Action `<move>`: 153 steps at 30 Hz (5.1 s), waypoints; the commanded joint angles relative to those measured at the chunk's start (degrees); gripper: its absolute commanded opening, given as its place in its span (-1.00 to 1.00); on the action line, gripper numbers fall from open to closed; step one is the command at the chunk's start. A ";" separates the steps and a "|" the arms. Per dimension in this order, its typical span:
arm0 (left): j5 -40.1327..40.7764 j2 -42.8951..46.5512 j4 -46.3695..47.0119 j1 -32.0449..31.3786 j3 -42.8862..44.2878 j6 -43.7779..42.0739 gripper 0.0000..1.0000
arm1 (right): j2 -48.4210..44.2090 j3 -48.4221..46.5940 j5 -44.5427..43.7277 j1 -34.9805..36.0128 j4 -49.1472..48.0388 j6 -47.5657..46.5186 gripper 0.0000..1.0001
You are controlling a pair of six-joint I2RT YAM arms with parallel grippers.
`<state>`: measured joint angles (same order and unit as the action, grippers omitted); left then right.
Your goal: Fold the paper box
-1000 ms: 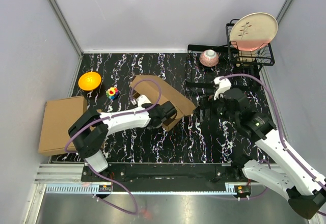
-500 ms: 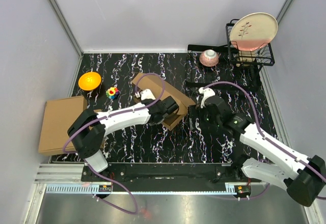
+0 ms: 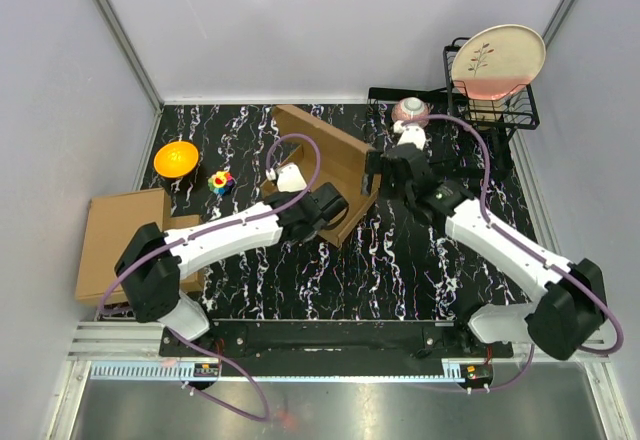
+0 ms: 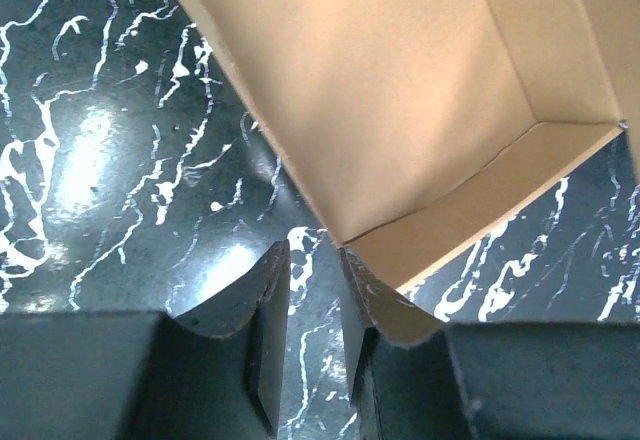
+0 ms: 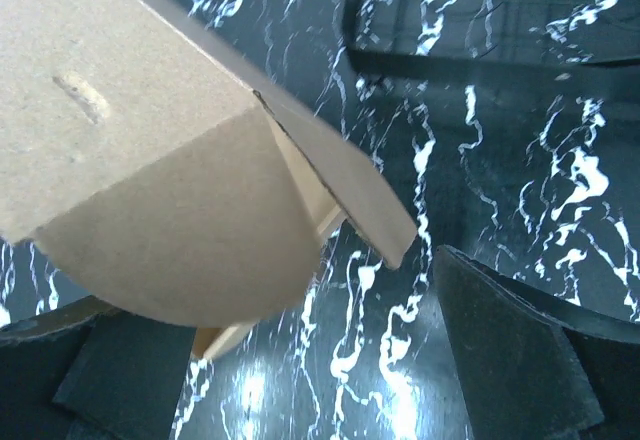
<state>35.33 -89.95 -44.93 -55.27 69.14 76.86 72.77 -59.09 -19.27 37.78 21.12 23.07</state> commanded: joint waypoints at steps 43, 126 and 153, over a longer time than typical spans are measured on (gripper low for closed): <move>19.60 47.41 1.51 6.22 -18.96 -18.59 -0.24 | 22.33 -21.50 1.18 10.47 -1.52 -12.34 0.99; -19.67 -0.04 35.96 9.30 -17.99 -43.99 -0.10 | 14.86 -17.19 15.22 -3.77 -1.88 -6.29 0.99; -26.46 14.37 30.60 -2.39 -27.04 -49.44 -0.17 | 15.98 -20.71 13.03 -3.33 0.50 -6.02 0.99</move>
<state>8.56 -77.28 -13.67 -57.45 43.62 29.30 83.90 -74.50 -4.01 34.04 22.61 17.82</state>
